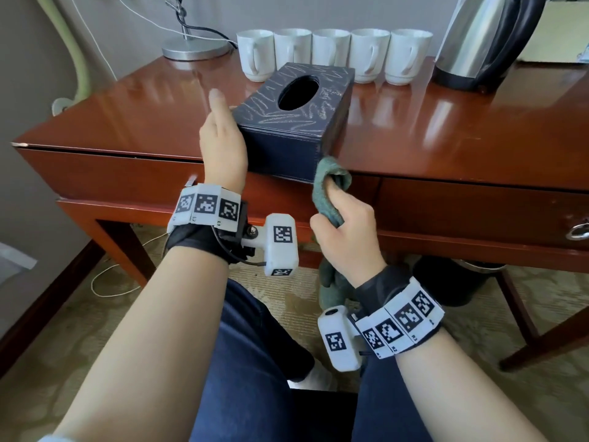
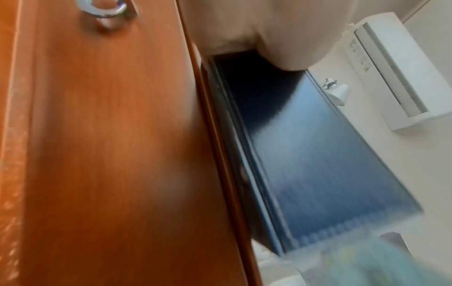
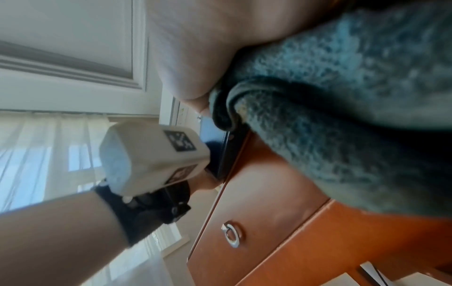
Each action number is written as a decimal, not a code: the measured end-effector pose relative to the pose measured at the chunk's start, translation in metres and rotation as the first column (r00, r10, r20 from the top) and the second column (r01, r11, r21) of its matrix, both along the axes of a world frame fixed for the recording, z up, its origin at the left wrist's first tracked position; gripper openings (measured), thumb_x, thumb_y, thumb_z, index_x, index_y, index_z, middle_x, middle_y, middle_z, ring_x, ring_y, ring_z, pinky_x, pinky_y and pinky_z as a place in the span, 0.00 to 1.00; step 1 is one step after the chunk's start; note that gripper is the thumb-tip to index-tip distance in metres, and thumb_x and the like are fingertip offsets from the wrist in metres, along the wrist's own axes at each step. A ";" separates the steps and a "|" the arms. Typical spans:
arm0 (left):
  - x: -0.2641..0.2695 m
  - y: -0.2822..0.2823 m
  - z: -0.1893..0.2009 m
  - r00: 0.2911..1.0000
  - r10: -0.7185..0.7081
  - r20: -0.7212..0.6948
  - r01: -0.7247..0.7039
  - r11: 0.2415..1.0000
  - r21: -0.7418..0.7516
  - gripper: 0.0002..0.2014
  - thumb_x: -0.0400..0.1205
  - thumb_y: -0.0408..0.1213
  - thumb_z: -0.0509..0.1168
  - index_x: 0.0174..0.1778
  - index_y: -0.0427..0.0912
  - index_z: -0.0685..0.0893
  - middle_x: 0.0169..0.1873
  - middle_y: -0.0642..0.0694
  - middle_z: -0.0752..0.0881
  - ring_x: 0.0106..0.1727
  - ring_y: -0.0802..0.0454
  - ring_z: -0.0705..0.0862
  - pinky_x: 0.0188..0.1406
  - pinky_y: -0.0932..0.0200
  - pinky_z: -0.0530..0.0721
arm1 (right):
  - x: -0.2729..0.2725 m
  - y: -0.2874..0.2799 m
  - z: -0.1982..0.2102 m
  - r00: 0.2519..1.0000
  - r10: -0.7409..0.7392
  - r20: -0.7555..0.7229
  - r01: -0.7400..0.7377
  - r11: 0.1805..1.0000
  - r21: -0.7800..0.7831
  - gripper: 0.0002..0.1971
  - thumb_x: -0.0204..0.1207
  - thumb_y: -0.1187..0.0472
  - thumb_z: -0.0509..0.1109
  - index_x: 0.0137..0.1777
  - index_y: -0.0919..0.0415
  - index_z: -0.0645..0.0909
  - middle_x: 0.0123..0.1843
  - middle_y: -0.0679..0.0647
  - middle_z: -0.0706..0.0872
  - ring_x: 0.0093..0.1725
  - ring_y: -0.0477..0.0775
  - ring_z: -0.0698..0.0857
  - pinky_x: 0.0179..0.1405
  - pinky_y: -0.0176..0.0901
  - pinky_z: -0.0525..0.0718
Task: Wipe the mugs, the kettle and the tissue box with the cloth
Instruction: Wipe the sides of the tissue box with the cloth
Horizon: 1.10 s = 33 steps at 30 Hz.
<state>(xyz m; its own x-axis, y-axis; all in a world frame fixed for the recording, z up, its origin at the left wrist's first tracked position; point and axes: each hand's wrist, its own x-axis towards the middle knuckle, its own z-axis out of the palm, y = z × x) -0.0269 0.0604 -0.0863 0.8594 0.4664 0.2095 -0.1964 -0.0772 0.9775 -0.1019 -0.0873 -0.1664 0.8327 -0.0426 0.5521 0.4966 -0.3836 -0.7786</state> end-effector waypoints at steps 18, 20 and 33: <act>-0.044 -0.007 0.030 0.870 -0.386 0.308 0.256 0.886 0.387 0.10 0.85 0.32 0.61 0.41 0.41 0.86 0.35 0.50 0.87 0.38 0.63 0.83 0.41 0.68 0.79 | 0.007 -0.016 0.061 0.753 0.632 -0.185 -0.323 0.599 0.733 0.13 0.84 0.53 0.59 0.44 0.60 0.78 0.31 0.55 0.76 0.21 0.50 0.72 0.20 0.37 0.66; -0.052 -0.016 0.036 0.826 -0.551 0.121 0.455 0.777 0.436 0.11 0.88 0.31 0.58 0.49 0.38 0.88 0.45 0.43 0.89 0.46 0.59 0.85 0.47 0.65 0.83 | 0.003 -0.020 0.067 0.683 0.716 -0.147 -0.371 0.513 0.774 0.15 0.83 0.51 0.56 0.49 0.62 0.77 0.29 0.55 0.75 0.22 0.51 0.72 0.21 0.40 0.66; -0.062 -0.037 0.023 0.583 -0.812 0.034 0.808 0.584 0.081 0.09 0.85 0.29 0.63 0.53 0.24 0.81 0.40 0.43 0.88 0.34 0.55 0.85 0.43 0.61 0.83 | -0.017 -0.046 0.083 0.706 0.676 -0.213 -0.426 0.645 0.634 0.18 0.82 0.53 0.55 0.60 0.62 0.80 0.24 0.57 0.80 0.28 0.55 0.78 0.35 0.42 0.80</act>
<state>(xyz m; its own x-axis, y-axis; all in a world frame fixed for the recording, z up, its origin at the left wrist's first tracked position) -0.0888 0.0230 -0.0636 0.8600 -0.4293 0.2760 -0.2605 0.0956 0.9607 -0.1186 -0.1337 -0.0836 0.9181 0.3386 0.2059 0.0733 0.3654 -0.9280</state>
